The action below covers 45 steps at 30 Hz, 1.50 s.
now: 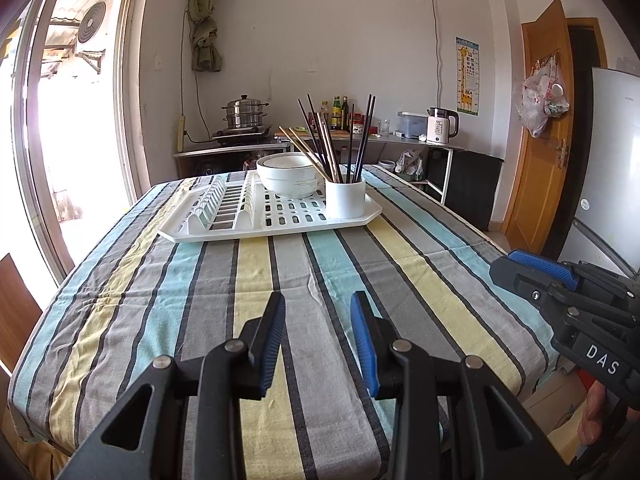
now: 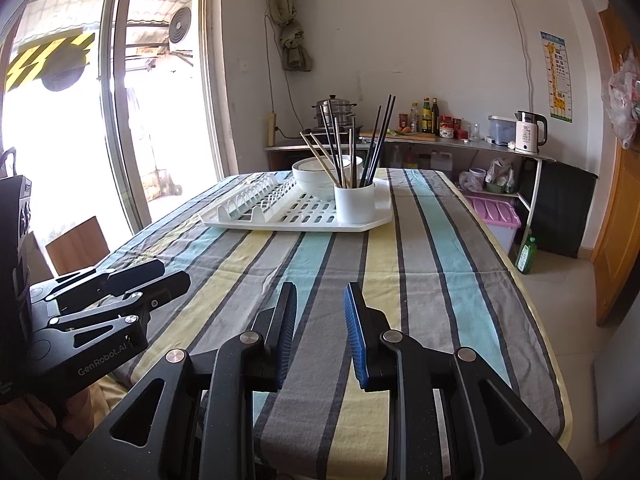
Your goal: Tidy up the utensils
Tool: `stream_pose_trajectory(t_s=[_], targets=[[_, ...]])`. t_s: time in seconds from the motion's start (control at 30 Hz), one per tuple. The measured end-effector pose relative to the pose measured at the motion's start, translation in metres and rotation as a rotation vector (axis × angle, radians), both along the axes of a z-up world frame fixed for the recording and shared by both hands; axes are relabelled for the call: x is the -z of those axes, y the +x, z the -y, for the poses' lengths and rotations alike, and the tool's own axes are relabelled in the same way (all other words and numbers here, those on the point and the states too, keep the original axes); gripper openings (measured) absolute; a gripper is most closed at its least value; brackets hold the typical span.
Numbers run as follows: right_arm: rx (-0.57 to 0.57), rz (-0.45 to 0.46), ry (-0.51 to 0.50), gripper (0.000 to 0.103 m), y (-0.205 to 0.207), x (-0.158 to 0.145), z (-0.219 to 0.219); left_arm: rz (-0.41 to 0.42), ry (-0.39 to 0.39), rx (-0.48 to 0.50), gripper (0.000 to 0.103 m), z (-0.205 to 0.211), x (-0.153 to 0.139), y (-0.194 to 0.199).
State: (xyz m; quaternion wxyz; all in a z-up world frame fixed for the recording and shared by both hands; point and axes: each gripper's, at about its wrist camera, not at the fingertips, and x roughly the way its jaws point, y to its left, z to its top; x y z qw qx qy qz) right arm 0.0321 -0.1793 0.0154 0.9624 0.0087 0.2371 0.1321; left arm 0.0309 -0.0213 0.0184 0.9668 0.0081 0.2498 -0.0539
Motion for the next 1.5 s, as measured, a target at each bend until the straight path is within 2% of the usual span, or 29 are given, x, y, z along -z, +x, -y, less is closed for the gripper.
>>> stream_pose_trajectory(t_s=[1.5], targets=[[-0.01,-0.004,-0.009,0.025,-0.0034,-0.0018,-0.0047,-0.009,-0.016,0.007,0.035,0.0044,0.0015,-0.0041]])
